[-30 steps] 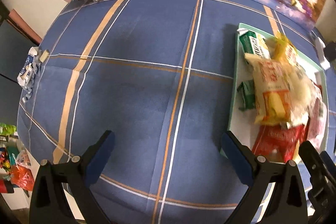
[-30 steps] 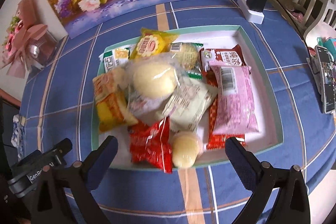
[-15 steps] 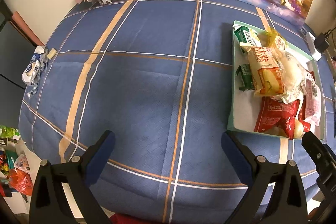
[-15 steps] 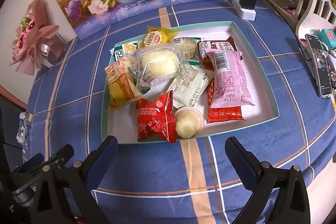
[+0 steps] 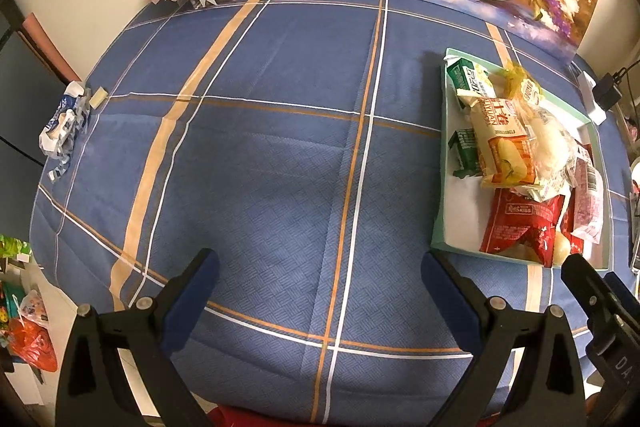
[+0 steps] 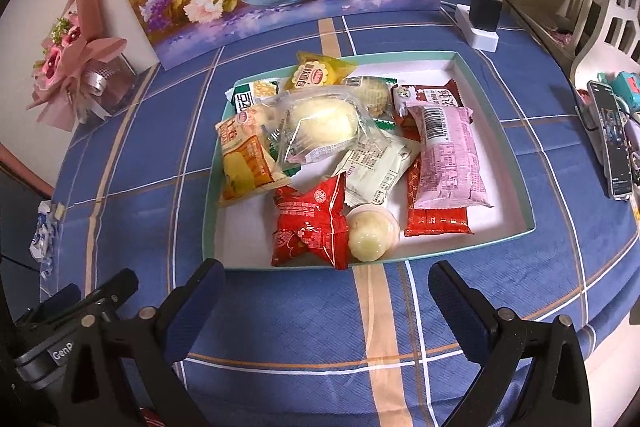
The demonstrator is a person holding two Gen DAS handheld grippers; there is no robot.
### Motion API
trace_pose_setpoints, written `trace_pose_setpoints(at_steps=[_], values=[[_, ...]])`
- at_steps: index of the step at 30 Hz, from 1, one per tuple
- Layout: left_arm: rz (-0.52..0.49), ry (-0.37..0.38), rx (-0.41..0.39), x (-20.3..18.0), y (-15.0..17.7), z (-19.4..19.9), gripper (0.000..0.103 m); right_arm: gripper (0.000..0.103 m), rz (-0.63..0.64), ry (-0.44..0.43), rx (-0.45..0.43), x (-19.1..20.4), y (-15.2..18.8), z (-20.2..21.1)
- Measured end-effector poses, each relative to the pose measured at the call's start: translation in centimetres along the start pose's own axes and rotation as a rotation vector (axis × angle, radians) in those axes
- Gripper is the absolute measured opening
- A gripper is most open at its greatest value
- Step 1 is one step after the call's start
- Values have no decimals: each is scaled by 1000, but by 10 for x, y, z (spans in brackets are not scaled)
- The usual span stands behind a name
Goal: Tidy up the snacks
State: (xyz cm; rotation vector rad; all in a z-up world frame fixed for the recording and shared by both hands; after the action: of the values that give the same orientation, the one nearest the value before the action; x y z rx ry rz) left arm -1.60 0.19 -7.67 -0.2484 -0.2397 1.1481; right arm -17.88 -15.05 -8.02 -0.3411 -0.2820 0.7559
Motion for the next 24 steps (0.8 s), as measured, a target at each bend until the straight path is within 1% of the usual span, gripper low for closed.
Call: trace_pose_setpoints(at_steps=[9, 24], values=[[10, -3, 17, 4, -1, -4, 100, 103, 24, 5, 6, 7, 0, -3], [-9, -11, 21, 5, -2, -7, 100, 103, 32, 17, 25, 7, 2, -7]])
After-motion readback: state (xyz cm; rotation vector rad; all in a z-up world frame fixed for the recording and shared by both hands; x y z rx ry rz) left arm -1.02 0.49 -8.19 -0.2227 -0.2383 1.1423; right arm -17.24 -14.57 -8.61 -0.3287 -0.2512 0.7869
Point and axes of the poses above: each gripper's, at about its wrist camera, not at the fingertips, and z roughly against the way its jaws point, x to its left, y to its underside, the point moved 9 cm from there along -z, roughly the way its jaws point, and after that the axes turned 9 degrees about z, right-handed, at the moved point
